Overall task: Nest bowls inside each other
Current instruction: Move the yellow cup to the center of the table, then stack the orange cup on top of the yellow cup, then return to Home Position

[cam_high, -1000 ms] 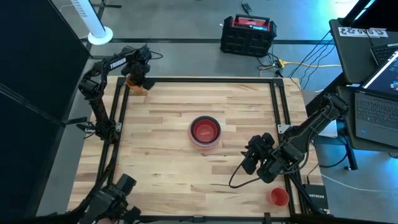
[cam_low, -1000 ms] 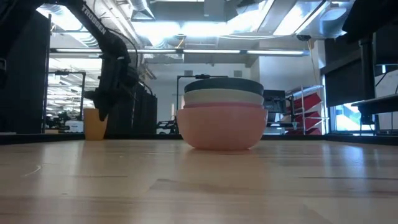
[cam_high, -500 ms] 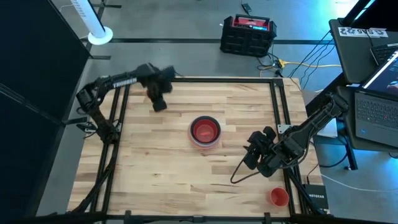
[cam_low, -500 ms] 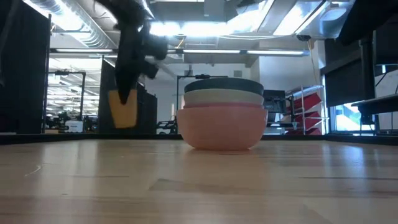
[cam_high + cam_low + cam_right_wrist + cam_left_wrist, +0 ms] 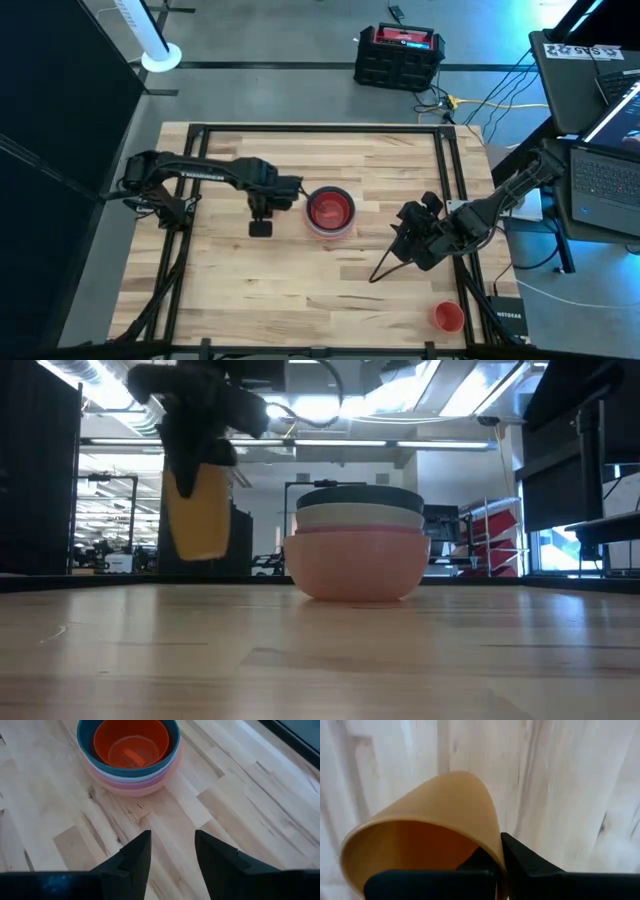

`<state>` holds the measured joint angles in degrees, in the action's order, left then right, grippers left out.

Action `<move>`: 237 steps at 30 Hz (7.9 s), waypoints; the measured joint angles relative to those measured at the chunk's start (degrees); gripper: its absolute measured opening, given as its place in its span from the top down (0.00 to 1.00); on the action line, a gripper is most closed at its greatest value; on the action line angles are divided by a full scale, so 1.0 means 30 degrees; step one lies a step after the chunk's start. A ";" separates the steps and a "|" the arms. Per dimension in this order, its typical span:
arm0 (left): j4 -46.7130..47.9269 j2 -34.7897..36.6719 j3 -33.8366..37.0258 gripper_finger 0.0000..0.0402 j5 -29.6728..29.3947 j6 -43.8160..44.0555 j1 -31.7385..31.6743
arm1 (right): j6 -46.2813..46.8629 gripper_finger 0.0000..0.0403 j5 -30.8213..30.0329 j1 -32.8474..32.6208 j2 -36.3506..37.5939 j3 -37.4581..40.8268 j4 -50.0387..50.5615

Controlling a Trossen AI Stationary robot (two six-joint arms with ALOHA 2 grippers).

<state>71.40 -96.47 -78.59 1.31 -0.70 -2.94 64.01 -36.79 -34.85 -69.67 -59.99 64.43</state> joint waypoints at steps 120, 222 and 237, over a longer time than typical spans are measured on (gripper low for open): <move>0.5698 0.0561 -0.9695 0.80 0.0805 0.0375 -0.0091 | -1.0060 1.00 0.8907 0.2037 -0.1436 -0.4285 -0.2975; 0.5848 1.1147 -0.9558 0.94 -0.1719 0.2657 0.0217 | -1.9834 0.94 1.2048 1.0902 -1.3846 -2.1641 0.0062; 0.2871 1.5288 -0.9558 1.00 -0.1629 0.2445 0.0218 | -1.7226 1.00 0.7803 0.8046 -0.6182 -1.8637 0.1230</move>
<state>80.01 -50.60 -107.26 -3.57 6.63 -2.28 12.33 -13.38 -10.71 -88.21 -115.90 68.12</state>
